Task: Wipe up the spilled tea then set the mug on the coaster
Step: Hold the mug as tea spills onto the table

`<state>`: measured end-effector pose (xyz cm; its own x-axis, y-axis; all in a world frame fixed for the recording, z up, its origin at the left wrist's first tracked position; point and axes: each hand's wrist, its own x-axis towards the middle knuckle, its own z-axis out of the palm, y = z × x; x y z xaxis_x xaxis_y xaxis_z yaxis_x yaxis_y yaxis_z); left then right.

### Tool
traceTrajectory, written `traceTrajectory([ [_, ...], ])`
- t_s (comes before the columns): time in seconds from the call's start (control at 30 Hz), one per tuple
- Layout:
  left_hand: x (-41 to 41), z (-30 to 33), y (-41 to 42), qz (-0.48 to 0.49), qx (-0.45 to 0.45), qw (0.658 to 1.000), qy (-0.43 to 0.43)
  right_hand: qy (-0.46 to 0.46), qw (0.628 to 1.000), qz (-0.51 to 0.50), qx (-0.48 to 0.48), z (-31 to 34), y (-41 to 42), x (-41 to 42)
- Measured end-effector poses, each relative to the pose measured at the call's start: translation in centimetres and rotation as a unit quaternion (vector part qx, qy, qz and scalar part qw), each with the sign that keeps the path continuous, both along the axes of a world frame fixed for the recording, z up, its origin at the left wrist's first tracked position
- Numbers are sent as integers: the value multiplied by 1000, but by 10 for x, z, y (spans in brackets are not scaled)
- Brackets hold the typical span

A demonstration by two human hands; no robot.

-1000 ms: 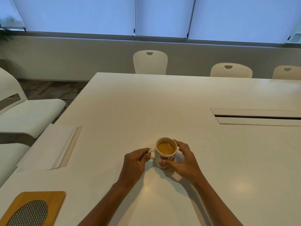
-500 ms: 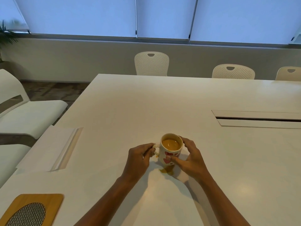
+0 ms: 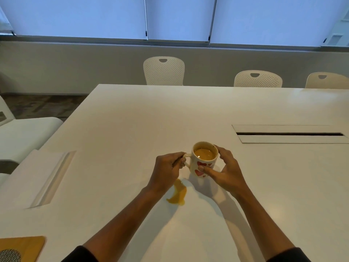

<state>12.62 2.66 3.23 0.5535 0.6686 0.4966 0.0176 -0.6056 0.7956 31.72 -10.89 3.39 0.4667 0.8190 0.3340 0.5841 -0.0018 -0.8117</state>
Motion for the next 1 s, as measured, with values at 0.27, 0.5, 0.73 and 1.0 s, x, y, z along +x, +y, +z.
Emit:
traceTrajectory([
  [0.27, 55, -5, -2, -24, -15, 1000, 5, 11, 999, -37, -19, 0, -7, 45],
  [0.5, 92, -13, -4, -16, -10, 999, 38, 24, 998, -49, -36, -12, -11, 75],
  [0.73, 113, -18, -7, -15, -28, 997, 64, 37, 996, -63, -53, -26, -10, 94],
  [1.0, 117, -20, -12, -8, -21, 996, 85, 40, 996, -55, -59, -32, -11, 99],
])
